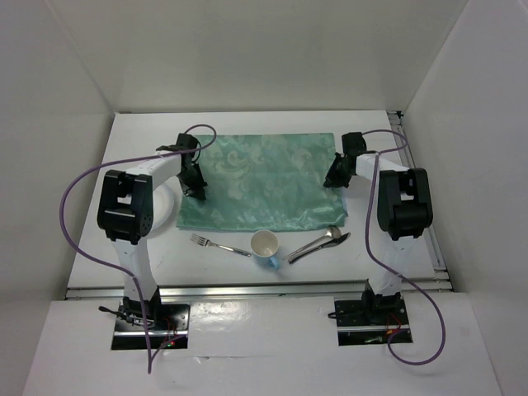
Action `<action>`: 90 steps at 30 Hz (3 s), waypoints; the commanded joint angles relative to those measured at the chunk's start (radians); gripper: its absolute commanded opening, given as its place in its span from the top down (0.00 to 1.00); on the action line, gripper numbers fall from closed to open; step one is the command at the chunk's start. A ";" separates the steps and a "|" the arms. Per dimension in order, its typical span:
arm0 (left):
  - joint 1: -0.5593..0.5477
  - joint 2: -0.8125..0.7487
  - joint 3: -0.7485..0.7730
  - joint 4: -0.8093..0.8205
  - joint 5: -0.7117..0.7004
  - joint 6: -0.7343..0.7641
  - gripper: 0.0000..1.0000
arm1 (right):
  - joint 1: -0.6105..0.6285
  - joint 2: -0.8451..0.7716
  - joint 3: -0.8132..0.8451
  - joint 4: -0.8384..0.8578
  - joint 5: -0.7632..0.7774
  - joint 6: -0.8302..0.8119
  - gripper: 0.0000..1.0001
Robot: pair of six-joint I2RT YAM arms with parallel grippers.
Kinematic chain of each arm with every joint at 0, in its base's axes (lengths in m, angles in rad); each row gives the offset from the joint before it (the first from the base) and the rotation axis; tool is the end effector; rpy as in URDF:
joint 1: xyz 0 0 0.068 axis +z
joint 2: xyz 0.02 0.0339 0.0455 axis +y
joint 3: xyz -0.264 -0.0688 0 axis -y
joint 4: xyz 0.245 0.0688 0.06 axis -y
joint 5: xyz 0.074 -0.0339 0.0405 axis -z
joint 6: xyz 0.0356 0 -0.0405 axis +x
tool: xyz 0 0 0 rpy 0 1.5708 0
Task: Set the dinner table for one person
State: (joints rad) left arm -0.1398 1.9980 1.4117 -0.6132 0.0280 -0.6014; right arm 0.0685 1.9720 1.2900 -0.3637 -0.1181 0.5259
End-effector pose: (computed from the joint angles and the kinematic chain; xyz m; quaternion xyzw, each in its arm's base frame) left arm 0.4023 -0.0576 0.1661 -0.2223 0.9573 -0.0797 0.1671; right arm 0.4047 0.0320 0.1541 0.2036 0.9424 0.1304 0.2310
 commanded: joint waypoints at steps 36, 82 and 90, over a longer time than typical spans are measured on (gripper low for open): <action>0.380 -0.481 -0.123 -0.184 -0.057 -0.070 0.58 | 0.093 0.028 0.043 -0.061 -0.057 -0.139 0.99; 0.726 -0.485 -0.646 0.303 0.201 -0.294 0.72 | 0.060 -0.420 0.084 -0.136 -0.032 -0.149 0.14; 0.715 -0.622 -0.514 0.207 0.236 -0.294 1.00 | 0.060 -0.430 0.094 -0.155 -0.023 -0.149 0.14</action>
State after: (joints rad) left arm 0.5831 1.4723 0.8036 -0.3759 0.2516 -0.8955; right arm 0.1349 1.5845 1.3796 -0.4965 -0.1471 0.3912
